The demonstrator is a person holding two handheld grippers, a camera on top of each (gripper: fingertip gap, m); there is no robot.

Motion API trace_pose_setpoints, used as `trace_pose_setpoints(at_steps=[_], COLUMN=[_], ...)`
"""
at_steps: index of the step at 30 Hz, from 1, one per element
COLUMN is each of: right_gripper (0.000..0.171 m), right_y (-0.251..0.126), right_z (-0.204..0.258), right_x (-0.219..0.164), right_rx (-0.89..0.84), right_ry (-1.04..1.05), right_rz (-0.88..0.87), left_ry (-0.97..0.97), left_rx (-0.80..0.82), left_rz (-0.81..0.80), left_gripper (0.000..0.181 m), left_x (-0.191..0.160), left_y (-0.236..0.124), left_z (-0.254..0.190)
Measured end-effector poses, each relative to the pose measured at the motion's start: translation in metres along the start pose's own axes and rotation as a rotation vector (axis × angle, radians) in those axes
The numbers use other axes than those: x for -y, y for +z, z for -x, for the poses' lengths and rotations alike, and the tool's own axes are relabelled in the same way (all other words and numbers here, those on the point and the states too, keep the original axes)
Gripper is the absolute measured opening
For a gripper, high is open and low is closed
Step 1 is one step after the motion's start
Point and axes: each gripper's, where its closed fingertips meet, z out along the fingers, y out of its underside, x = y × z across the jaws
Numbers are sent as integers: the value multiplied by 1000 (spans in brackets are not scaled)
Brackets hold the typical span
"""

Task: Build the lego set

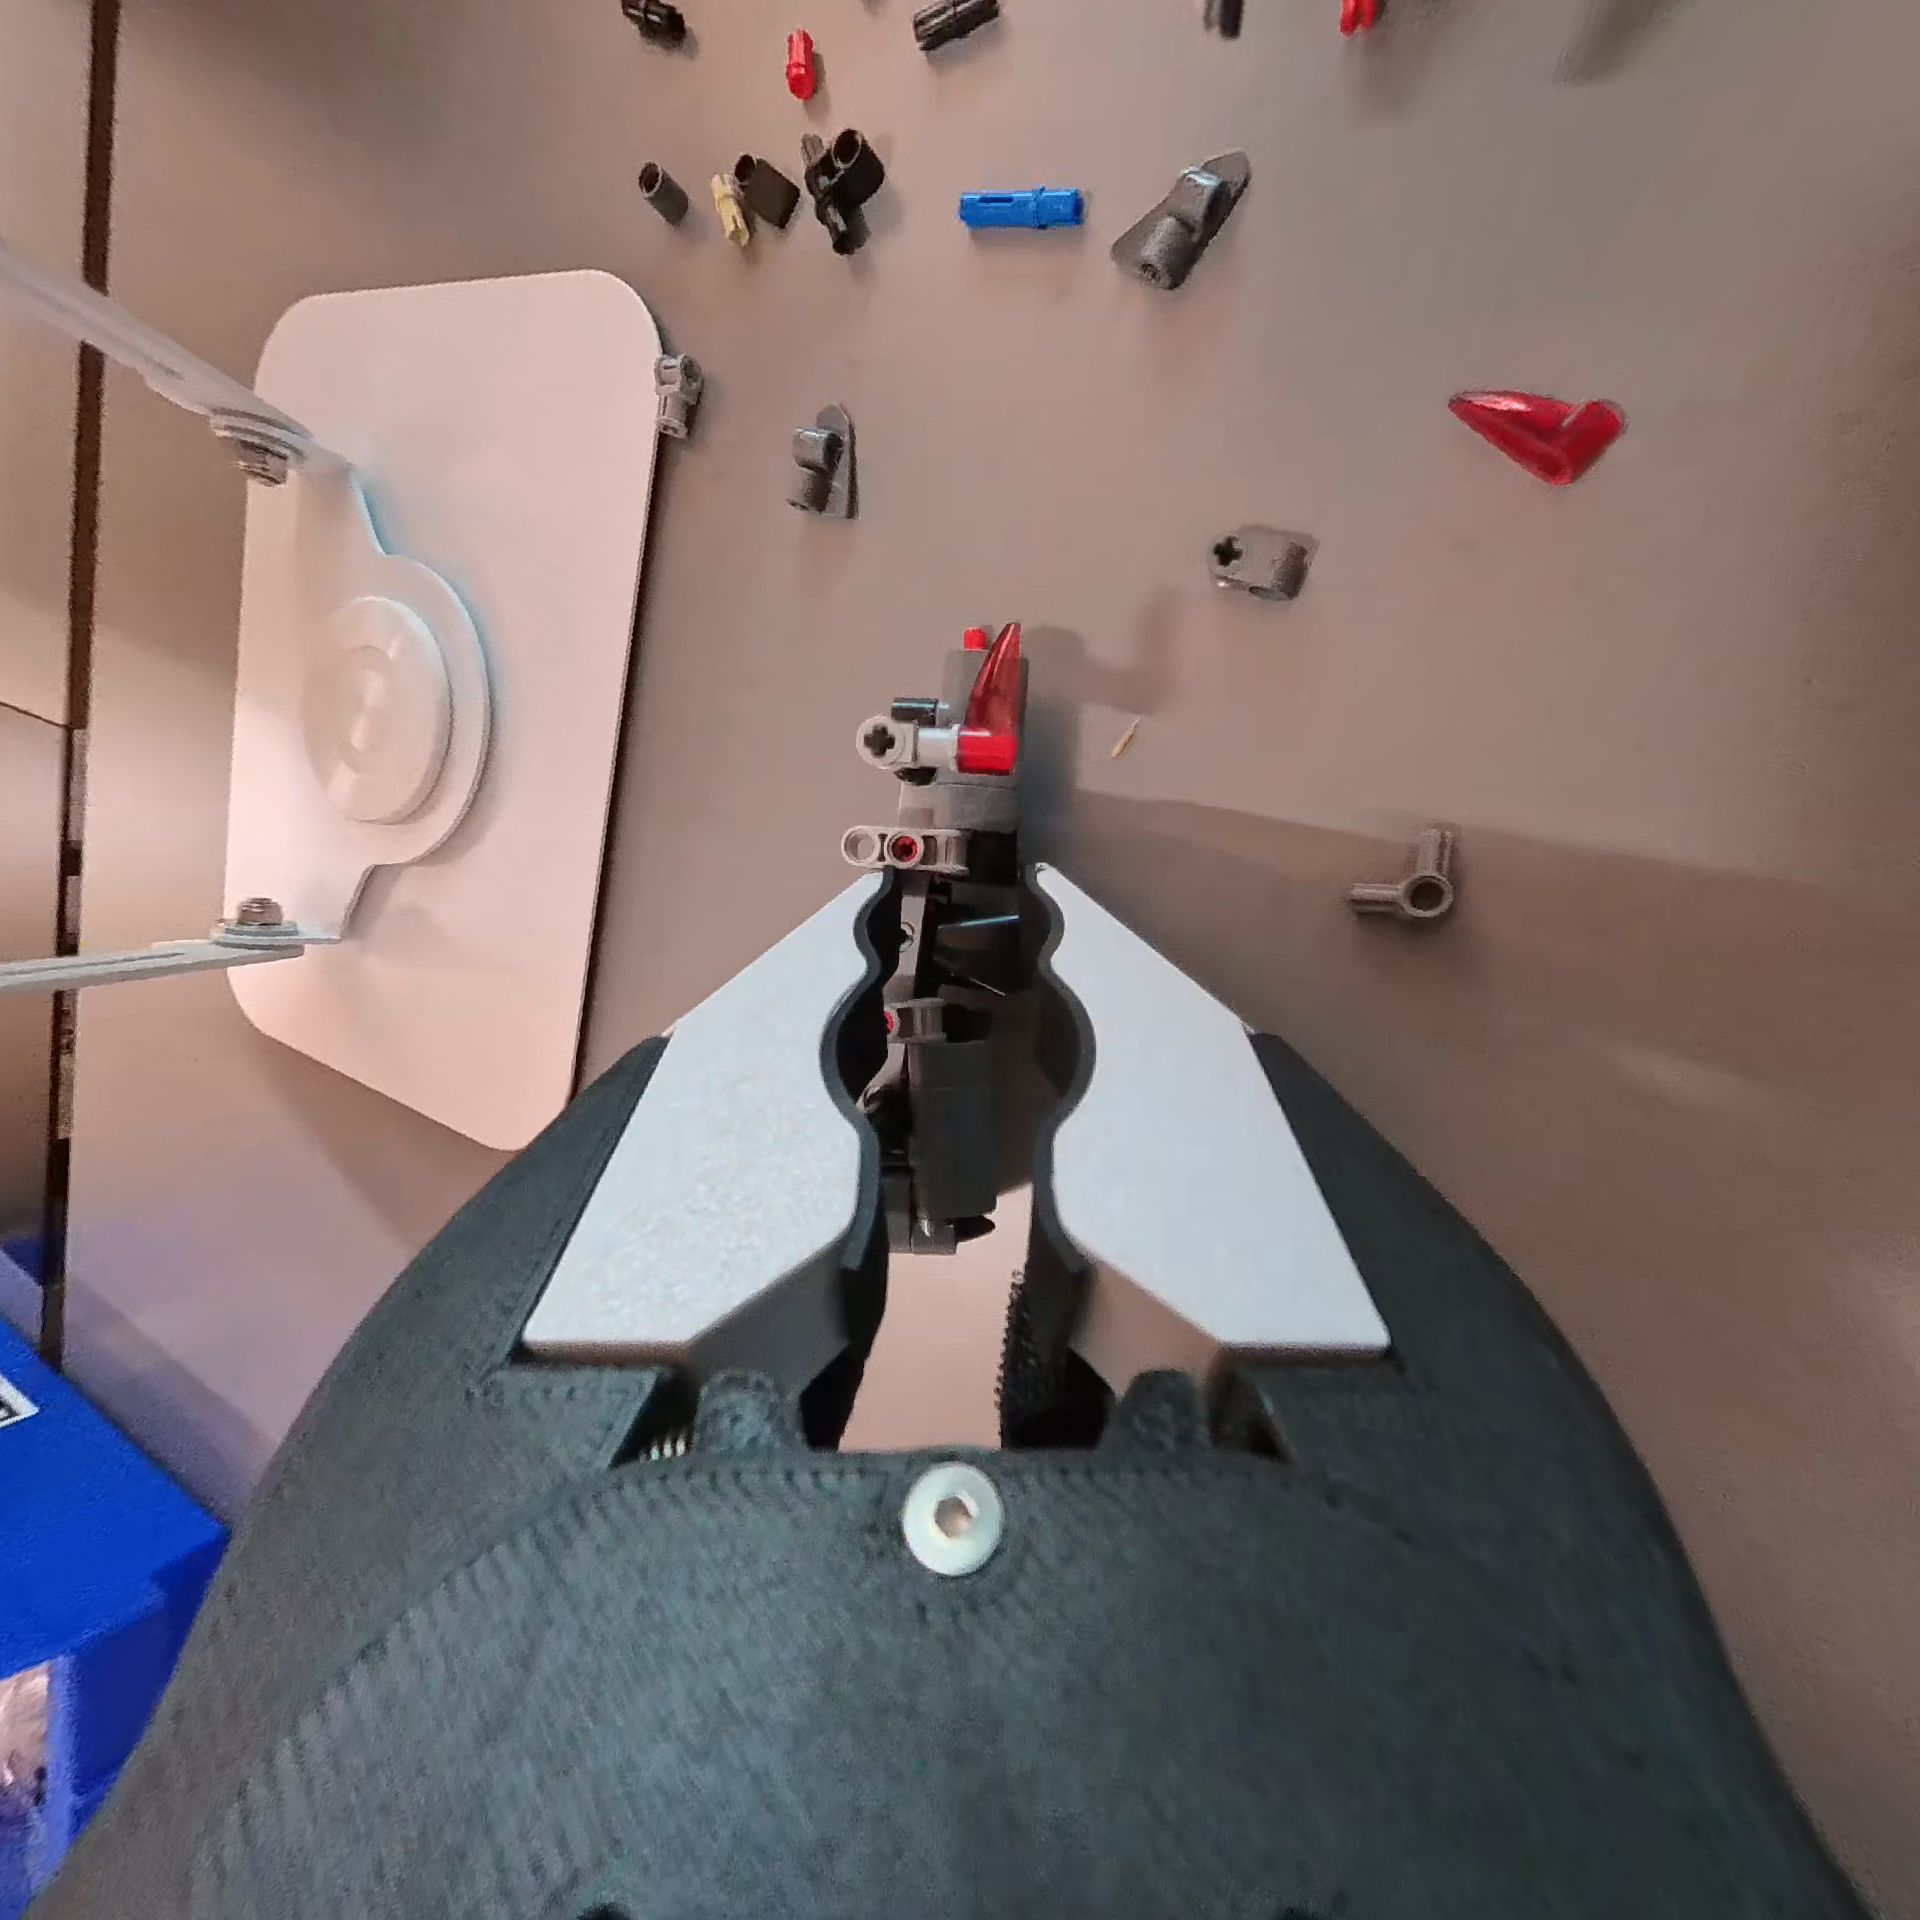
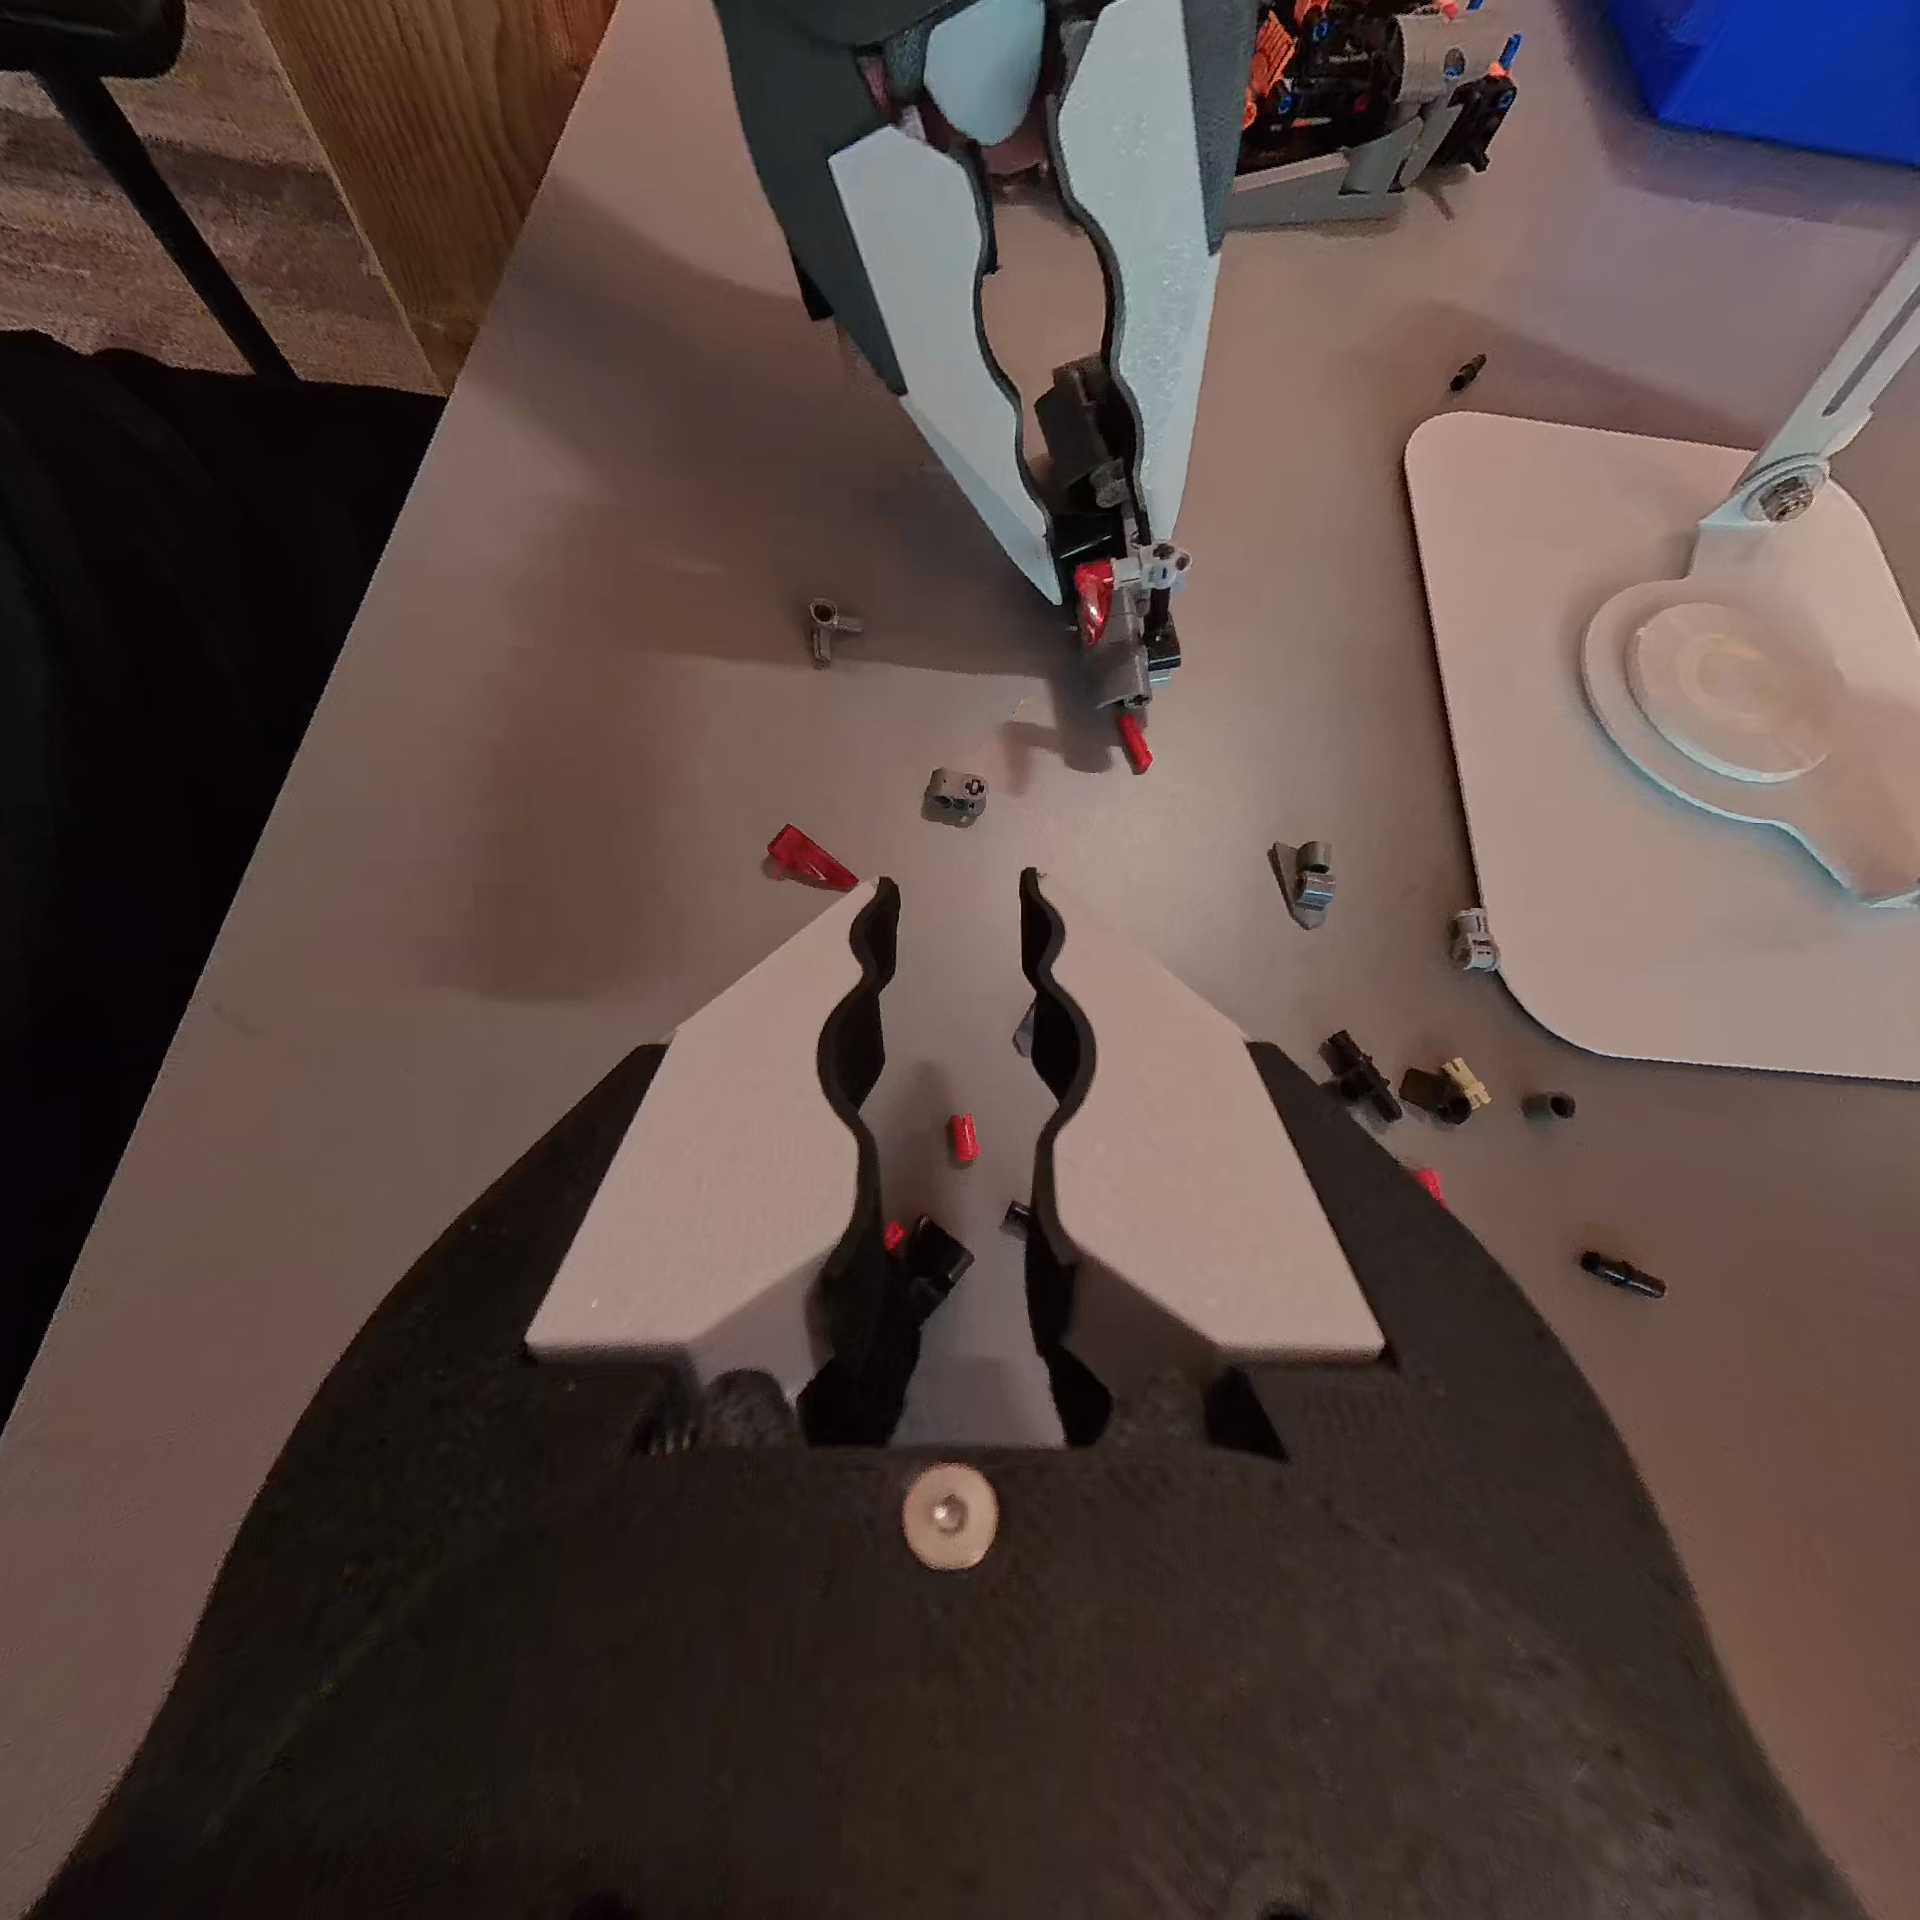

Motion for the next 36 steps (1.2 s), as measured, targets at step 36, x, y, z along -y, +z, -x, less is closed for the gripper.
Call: trace_pose_setpoints(at_steps=[36], right_gripper=[22], right_y=[-30], right_z=[-29], right_x=[-10], right_rx=[-79], right_ry=[93], right_rz=[-3], left_ry=[-186], left_rx=[-80], left_rz=[61], left_gripper=[21], left_x=[3], left_y=[8], left_z=[13])
